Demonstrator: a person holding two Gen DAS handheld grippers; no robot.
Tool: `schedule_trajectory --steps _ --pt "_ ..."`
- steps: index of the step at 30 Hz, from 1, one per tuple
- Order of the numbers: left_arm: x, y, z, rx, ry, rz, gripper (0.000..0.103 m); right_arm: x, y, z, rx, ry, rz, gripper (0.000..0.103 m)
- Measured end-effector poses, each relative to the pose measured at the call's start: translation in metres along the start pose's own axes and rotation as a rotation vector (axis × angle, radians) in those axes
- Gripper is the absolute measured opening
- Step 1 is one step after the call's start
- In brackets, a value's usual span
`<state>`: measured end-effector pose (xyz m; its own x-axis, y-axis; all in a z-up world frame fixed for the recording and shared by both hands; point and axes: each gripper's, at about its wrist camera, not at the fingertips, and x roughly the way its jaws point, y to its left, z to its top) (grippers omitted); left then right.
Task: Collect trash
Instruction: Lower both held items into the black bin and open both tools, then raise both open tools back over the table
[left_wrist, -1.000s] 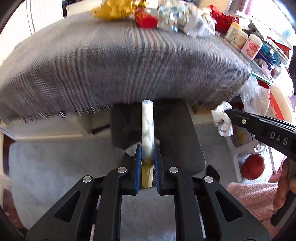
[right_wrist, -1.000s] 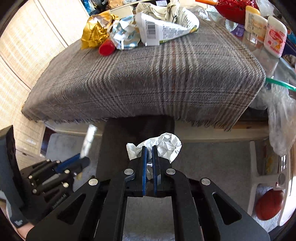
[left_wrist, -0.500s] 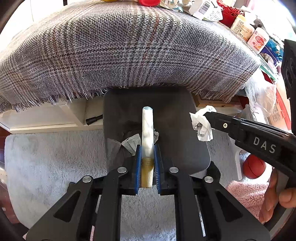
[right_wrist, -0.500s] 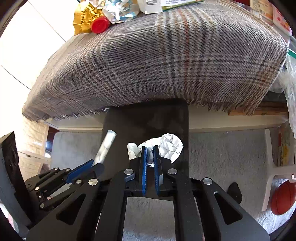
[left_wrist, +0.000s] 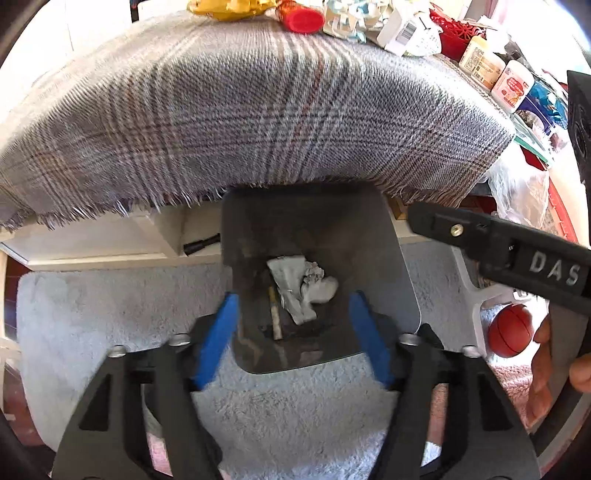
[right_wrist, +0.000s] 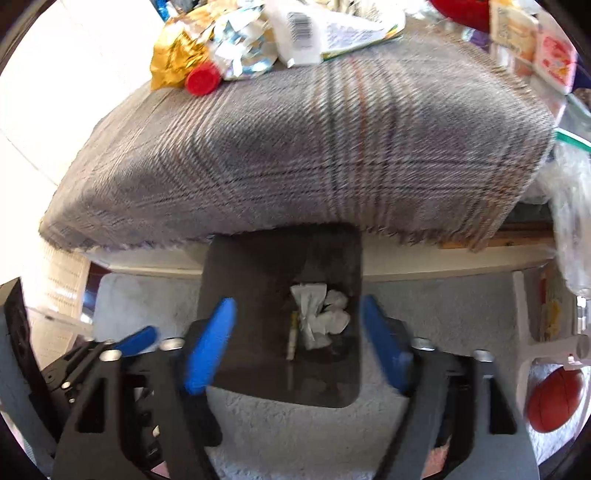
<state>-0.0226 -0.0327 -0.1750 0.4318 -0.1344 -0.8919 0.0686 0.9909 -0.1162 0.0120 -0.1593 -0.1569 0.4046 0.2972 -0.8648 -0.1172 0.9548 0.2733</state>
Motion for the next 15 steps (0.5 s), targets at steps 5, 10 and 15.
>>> schedule_trajectory --steps 5,10,15 --pt "-0.009 0.001 0.002 0.012 -0.019 0.033 0.095 -0.012 -0.01 0.005 0.006 -0.007 -0.052 0.1" --pt "-0.009 0.007 0.003 -0.019 0.0 -0.002 0.095 -0.022 -0.021 0.009 0.068 -0.001 -0.02 0.1" --pt "-0.021 0.005 0.018 0.012 -0.013 0.016 0.095 -0.039 -0.021 0.026 0.066 -0.017 -0.014 0.1"
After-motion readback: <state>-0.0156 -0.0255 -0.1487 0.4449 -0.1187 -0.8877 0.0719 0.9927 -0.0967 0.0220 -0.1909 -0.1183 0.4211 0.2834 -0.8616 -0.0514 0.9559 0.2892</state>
